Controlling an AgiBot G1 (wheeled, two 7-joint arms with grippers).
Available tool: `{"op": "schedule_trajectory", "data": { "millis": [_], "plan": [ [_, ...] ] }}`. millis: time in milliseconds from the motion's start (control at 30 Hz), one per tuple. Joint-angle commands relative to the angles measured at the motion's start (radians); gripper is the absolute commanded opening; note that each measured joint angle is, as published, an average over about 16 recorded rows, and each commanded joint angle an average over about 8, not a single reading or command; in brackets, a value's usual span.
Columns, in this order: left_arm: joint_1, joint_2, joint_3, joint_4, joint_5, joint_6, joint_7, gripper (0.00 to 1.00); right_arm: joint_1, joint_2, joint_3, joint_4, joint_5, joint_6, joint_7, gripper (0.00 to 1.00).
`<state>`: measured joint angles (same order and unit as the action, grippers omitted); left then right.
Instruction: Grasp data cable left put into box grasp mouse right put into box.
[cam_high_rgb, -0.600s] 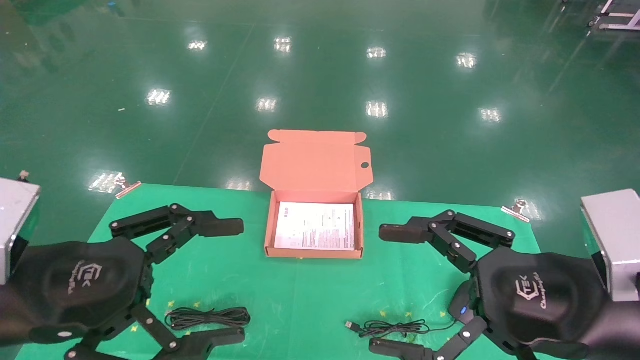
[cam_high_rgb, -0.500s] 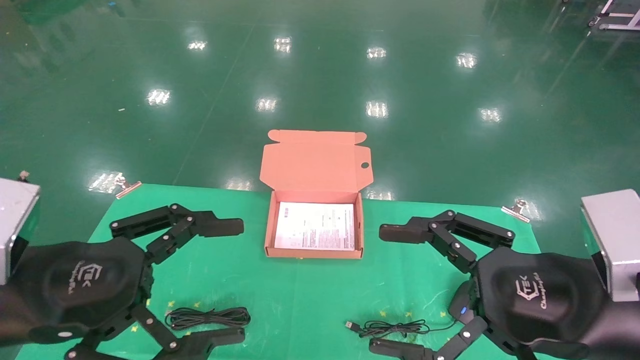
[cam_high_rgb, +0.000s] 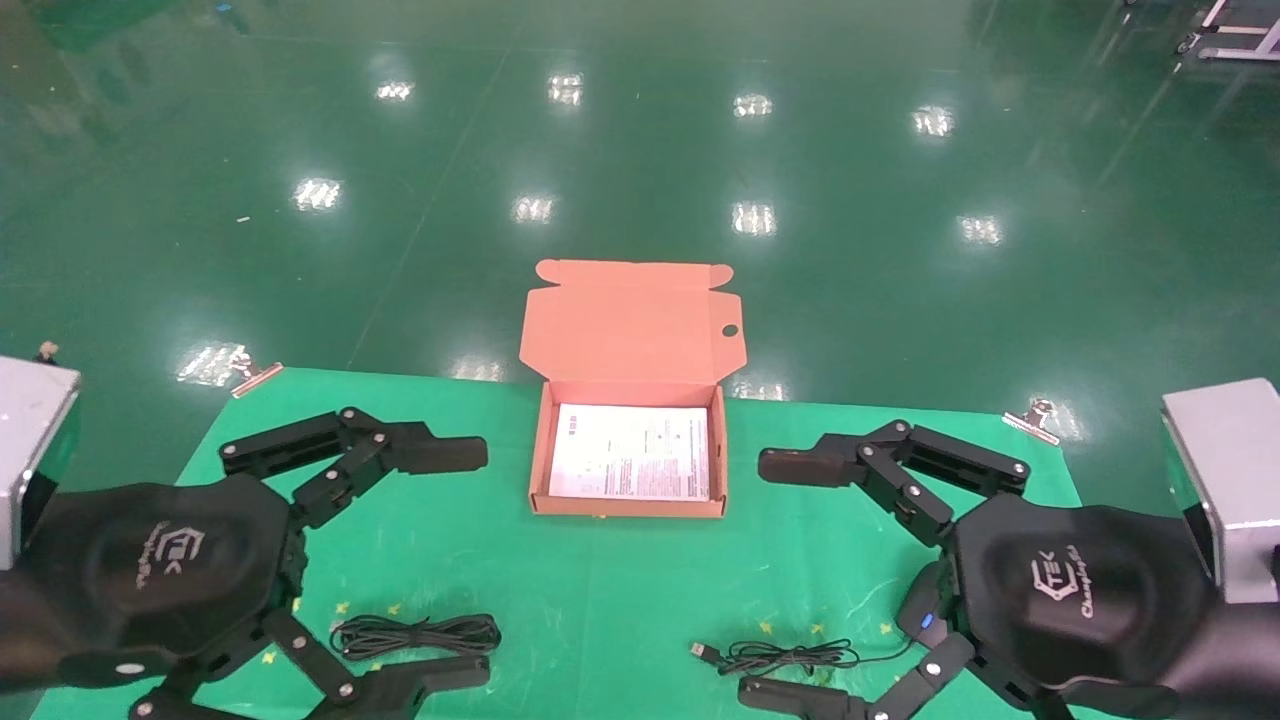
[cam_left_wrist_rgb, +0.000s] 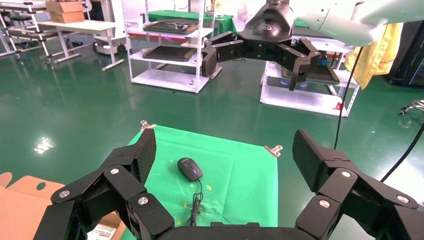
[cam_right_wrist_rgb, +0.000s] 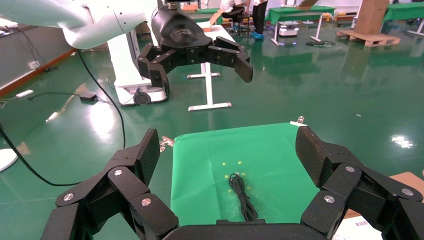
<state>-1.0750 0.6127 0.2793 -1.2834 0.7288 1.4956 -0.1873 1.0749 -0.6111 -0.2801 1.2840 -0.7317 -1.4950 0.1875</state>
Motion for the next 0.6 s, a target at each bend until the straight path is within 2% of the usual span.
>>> {"op": "schedule_trajectory", "data": {
  "millis": [33, 300, 600],
  "plan": [
    [0.001, -0.001, 0.0, 0.0, 0.0, 0.0, 0.0, 1.0, 0.0, 0.0, 0.0, 0.0, 0.001, 0.0, 0.0, 1.0],
    [-0.023, 0.015, 0.014, 0.018, 0.014, 0.01, -0.005, 1.0, 0.019, 0.008, -0.013, 0.01, -0.042, -0.012, -0.01, 1.0],
    [-0.146, 0.026, 0.119, 0.066, 0.175, 0.068, -0.072, 1.0, 0.146, 0.016, -0.082, 0.049, -0.261, -0.045, -0.078, 1.0]
  ]
}}
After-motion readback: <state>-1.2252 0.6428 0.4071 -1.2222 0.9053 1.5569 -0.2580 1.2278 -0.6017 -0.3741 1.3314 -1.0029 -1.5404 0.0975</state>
